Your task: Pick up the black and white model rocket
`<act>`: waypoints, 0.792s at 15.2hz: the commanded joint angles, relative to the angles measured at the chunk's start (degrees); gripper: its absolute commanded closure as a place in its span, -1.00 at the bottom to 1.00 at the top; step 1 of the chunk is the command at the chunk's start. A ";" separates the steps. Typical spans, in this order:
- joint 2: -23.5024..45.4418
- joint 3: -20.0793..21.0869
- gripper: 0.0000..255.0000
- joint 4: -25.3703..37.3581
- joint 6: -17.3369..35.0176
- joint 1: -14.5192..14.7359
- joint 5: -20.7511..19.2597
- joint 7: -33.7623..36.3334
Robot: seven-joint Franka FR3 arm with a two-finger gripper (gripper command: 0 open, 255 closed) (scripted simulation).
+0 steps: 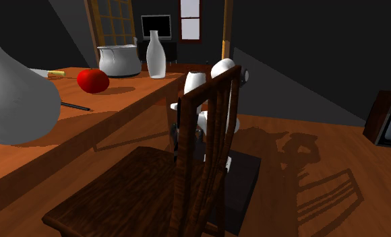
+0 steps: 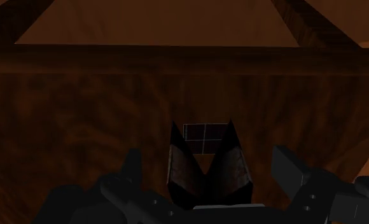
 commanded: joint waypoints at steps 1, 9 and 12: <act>0.16 -0.21 -1.00 -1.78 2.53 -0.04 -0.13 -0.06; 0.55 -0.49 1.00 -4.30 5.43 -0.26 -0.41 -0.13; 0.52 -0.49 1.00 -4.31 5.41 -0.26 -0.41 -0.13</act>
